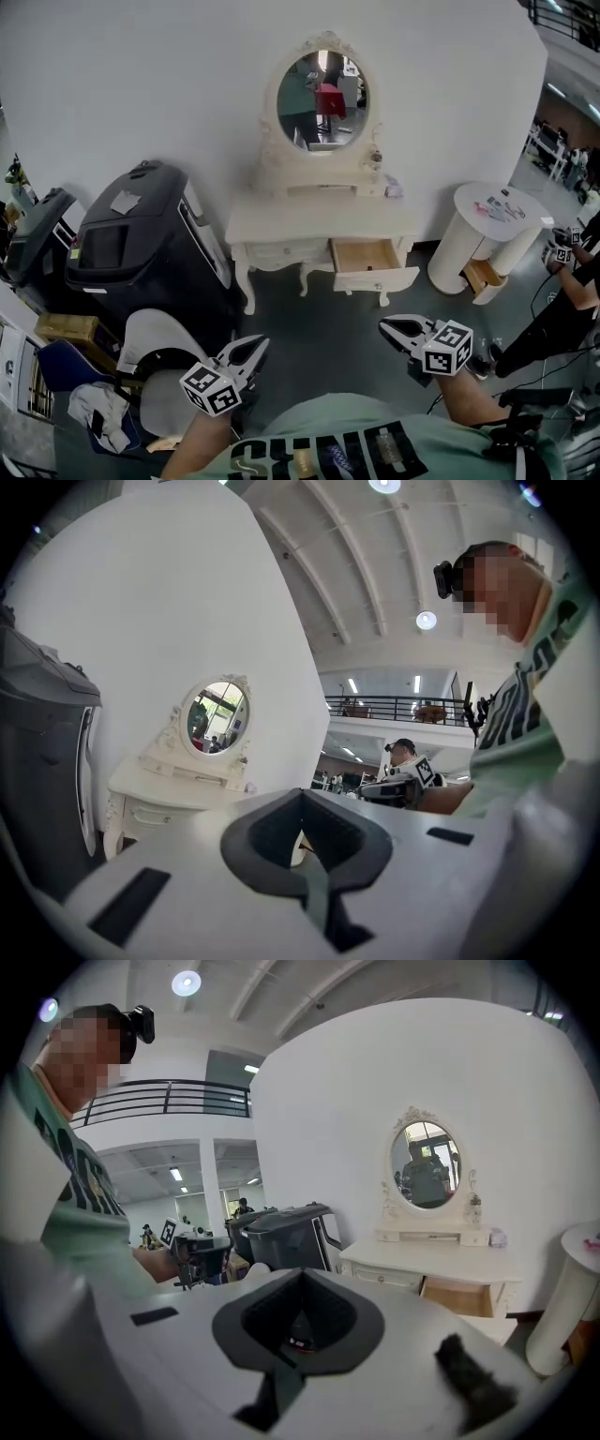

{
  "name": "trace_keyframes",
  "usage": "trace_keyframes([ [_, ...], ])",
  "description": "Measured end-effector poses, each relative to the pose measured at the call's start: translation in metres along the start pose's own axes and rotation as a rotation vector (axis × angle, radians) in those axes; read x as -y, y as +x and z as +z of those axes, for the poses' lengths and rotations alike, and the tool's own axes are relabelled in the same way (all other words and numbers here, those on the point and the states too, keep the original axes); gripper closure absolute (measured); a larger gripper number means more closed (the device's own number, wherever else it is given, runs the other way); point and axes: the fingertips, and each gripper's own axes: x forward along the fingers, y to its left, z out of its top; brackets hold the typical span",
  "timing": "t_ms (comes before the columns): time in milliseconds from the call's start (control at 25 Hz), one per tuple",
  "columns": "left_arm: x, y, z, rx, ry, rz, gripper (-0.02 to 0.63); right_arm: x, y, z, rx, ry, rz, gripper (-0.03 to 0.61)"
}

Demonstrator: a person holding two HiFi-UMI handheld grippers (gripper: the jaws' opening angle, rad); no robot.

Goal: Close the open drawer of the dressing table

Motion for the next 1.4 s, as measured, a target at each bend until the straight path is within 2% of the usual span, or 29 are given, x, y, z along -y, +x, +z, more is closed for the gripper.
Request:
trace_keyframes([
  [240, -0.025, 0.033, 0.001, -0.014, -0.019, 0.014, 0.604, 0.043, 0.015, 0.011, 0.016, 0.030, 0.005, 0.568],
  [440, -0.028, 0.088, 0.008, -0.010, 0.027, 0.062, 0.604, 0.099, 0.023, 0.019, 0.023, -0.002, 0.076, 0.568],
  [680, -0.013, 0.165, 0.013, -0.004, 0.067, 0.141, 0.604, 0.183, 0.018, 0.050, 0.039, -0.061, 0.171, 0.567],
  [800, -0.012, 0.204, 0.012, 0.014, 0.025, 0.167, 0.604, 0.225, 0.016, 0.056, 0.055, -0.035, 0.197, 0.566],
  [1040, -0.014, 0.265, 0.003, -0.058, 0.038, 0.136, 0.604, 0.277, 0.011, 0.045, 0.054, 0.019, 0.196, 0.568],
  [1200, -0.036, 0.294, 0.005, -0.078, 0.027, 0.087, 0.604, 0.311, 0.013, 0.039, 0.055, 0.068, 0.133, 0.568],
  [1400, -0.076, 0.328, 0.005, -0.114, 0.006, -0.034, 0.604, 0.336, 0.031, 0.043, 0.063, 0.096, 0.031, 0.568],
])
